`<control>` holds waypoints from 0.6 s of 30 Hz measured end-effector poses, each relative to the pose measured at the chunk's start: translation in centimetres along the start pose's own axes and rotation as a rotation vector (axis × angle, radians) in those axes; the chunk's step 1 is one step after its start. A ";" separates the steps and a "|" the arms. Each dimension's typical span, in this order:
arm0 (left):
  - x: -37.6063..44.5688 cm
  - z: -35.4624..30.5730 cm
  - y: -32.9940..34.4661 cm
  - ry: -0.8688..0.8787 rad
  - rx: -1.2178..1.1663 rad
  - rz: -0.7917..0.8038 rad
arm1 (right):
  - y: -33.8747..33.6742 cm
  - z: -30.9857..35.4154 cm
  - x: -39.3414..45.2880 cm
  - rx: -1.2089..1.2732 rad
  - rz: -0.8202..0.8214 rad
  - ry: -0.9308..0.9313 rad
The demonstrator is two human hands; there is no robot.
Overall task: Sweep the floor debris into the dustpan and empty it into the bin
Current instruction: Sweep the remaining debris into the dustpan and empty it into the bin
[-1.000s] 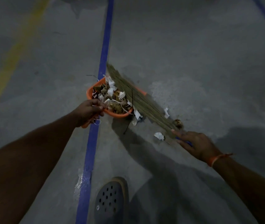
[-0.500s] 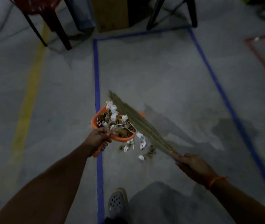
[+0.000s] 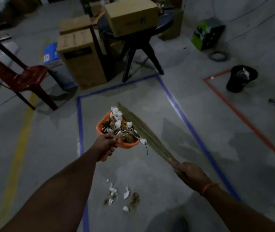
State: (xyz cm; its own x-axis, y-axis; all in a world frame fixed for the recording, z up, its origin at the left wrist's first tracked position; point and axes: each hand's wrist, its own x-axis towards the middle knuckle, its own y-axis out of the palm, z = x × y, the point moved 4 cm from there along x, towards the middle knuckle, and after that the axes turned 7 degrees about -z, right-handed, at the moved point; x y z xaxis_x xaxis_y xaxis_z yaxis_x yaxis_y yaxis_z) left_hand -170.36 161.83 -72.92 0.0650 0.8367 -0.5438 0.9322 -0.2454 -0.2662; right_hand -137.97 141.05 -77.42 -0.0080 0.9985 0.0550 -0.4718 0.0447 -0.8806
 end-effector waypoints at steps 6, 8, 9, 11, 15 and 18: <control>3.9 -9.4 13.2 0.036 -0.010 0.041 | -10.4 -10.6 3.5 0.000 -0.003 0.066; 5.5 -12.4 17.7 0.038 -0.019 0.068 | -13.3 -14.0 4.5 0.005 -0.026 0.078; 6.3 -13.8 19.9 0.040 -0.018 0.085 | -14.6 -15.8 5.1 -0.011 -0.054 0.072; 8.5 -16.5 24.2 0.048 -0.005 0.120 | -16.8 -19.5 6.2 -0.057 -0.113 0.051; 13.6 -21.8 32.8 0.059 0.037 0.180 | -20.0 -28.1 8.9 -0.079 -0.131 0.110; 17.6 -26.3 39.4 0.056 0.034 0.231 | -22.8 -34.2 11.2 -0.086 -0.123 0.223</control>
State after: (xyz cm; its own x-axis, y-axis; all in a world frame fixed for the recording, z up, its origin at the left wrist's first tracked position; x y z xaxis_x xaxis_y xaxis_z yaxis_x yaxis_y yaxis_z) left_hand -123.11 179.76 -72.09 0.2961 0.7819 -0.5486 0.8778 -0.4492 -0.1666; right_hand -97.10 152.36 -72.81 0.2439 0.9674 0.0677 -0.3805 0.1596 -0.9109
